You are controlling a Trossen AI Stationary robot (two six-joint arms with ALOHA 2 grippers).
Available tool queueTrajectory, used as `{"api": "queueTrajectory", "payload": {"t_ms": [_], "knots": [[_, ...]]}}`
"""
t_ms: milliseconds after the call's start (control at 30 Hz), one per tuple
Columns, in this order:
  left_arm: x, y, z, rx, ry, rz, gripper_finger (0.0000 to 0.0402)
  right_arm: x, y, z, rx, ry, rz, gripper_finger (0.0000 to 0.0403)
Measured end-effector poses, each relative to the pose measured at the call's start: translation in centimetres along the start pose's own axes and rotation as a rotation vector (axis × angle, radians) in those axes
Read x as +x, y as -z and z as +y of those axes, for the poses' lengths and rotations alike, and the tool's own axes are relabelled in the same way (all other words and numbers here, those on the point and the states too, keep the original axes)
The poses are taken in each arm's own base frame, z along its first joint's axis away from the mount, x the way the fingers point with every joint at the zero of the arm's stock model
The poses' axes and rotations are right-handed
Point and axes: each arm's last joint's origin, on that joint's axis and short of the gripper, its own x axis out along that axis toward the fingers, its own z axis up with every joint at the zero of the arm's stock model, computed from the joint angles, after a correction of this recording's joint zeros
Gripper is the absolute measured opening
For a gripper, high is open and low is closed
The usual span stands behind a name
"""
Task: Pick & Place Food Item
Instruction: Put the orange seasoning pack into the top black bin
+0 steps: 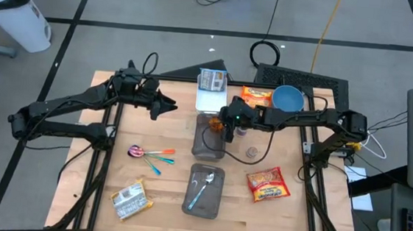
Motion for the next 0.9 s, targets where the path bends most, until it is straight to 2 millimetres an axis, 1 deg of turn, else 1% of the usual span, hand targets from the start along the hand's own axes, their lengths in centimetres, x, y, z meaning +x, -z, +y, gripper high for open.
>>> {"api": "queueTrajectory", "payload": {"t_ms": [500,600,667,800,900], "knots": [[0.0,0.0,0.0,-0.005,0.000,0.000,0.0186,0.0,0.1,0.0,-0.060,0.002,0.006,0.0000],[0.0,0.0,0.0,-0.005,0.000,0.000,0.0186,0.7,0.5,0.1,-0.076,0.022,0.037,0.0000],[0.0,0.0,0.0,-0.009,0.000,0.000,0.0186,0.7,0.8,0.1,-0.082,0.020,0.065,0.0000],[0.0,0.0,-0.1,-0.015,0.003,0.002,0.0186,1.3,0.8,0.3,-0.079,0.020,0.054,0.0000],[0.1,0.1,-0.2,-0.013,0.010,0.006,0.0186,1.4,0.9,0.3,-0.080,0.017,0.061,0.0000]]}}
